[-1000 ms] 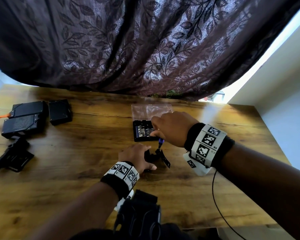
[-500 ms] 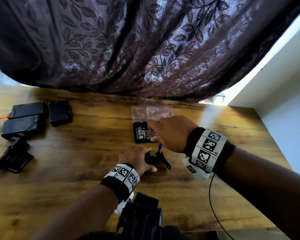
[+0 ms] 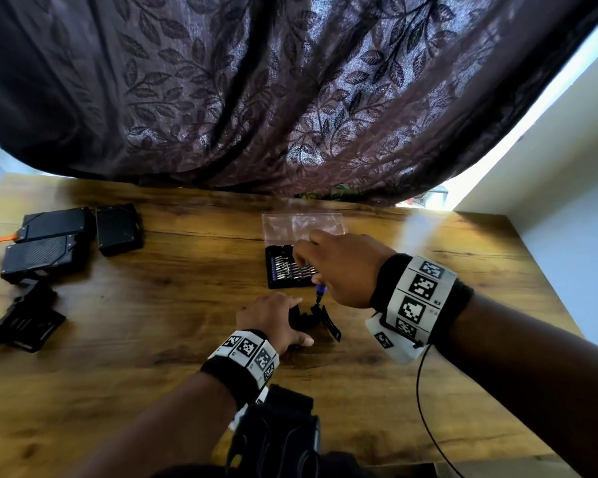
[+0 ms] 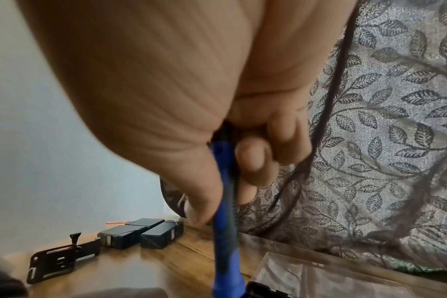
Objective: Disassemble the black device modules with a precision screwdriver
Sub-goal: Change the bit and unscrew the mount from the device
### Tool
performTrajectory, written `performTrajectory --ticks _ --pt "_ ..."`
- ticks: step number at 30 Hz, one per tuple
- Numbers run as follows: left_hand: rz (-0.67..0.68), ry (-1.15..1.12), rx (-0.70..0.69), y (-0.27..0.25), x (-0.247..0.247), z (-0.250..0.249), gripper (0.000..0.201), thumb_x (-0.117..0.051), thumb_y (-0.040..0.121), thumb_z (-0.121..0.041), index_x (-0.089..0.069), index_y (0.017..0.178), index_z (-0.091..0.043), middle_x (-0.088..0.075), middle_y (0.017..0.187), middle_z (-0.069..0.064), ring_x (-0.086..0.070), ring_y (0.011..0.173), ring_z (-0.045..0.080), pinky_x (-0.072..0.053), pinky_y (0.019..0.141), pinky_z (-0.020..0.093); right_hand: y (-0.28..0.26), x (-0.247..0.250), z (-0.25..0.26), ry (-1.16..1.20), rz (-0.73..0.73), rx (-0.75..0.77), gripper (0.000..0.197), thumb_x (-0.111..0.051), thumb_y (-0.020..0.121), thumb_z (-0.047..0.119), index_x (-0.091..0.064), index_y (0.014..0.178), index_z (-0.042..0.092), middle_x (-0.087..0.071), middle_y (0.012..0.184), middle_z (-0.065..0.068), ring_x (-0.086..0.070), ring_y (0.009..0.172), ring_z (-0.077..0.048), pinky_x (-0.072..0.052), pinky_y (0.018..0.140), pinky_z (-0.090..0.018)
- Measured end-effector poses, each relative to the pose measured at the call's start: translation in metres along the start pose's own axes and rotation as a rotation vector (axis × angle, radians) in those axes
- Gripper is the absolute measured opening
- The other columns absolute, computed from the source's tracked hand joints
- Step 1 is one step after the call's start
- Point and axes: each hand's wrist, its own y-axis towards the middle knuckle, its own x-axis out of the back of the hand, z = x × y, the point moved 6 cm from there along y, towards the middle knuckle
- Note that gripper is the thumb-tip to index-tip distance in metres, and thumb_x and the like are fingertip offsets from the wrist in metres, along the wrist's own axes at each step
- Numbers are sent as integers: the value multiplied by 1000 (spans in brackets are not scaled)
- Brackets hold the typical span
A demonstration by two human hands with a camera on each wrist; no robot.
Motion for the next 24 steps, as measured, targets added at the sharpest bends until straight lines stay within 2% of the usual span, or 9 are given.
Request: performTrajectory --ticks 4,6,9,12,14,17,20,22,24 --pt "-3 -1 5 -1 1 0 87 -80 73 -64 -43 148 -44 -42 156 -13 -39 145 17 -38 112 45 -2 5 -4 -95 -11 -40 38 -47 106 40 -39 138 22 -62 113 -6 -52 79 -22 -43 69 -35" --pt "1 2 5 0 0 0 87 -80 73 -64 -42 149 -44 -42 157 -13 -38 145 17 -38 112 46 -4 4 -6 -117 9 -63 41 -44 106 44 -39 140 21 -61 119 -7 -58 87 -26 -42 70 -35" --pt "12 6 7 0 0 -1 87 -79 74 -64 -41 149 -44 -40 158 -13 -37 146 17 -37 113 46 -6 0 -6 -55 22 -43 45 -55 102 37 -39 143 25 -42 139 -6 -60 92 -24 -51 70 -37" --pt "12 -2 12 0 0 0 87 -80 73 -64 -42 149 -44 -41 157 -13 -37 145 16 -37 113 48 -8 -3 -6 4 60 -9 54 -63 93 15 -41 140 30 -38 134 -1 -56 83 -19 -56 69 -39" --pt "14 0 15 0 0 -1 87 -80 73 -64 -42 149 -44 -41 157 -13 -38 145 16 -37 114 49 -9 -2 -6 10 63 -7 55 -63 90 9 -43 137 29 -40 129 0 -51 75 -16 -51 62 -35" --pt "17 6 17 0 1 -1 87 -80 72 -64 -42 148 -44 -42 156 -13 -39 145 16 -37 113 50 -9 -2 -4 5 59 -7 51 -65 88 9 -46 131 27 -42 125 1 -37 65 -8 -32 52 -26" --pt "18 9 17 0 1 -2 87 -80 73 -64 -42 149 -43 -43 156 -12 -39 145 17 -37 113 51 -8 0 -1 12 42 -7 41 -66 89 13 -51 125 27 -46 122 3 -37 67 -11 -23 51 -24" --pt "21 13 16 0 1 -2 88 -79 74 -64 -41 150 -42 -42 157 -12 -39 145 17 -37 114 51 -7 0 3 6 30 -7 32 -64 93 18 -53 121 26 -50 119 3 -40 69 -13 -24 53 -25" --pt "16 16 16 0 1 -2 88 -78 74 -65 -40 150 -41 -42 157 -11 -39 145 18 -38 113 51 -6 0 6 -25 16 -6 20 -58 98 25 -55 118 24 -55 114 2 -48 76 -17 -34 61 -28"
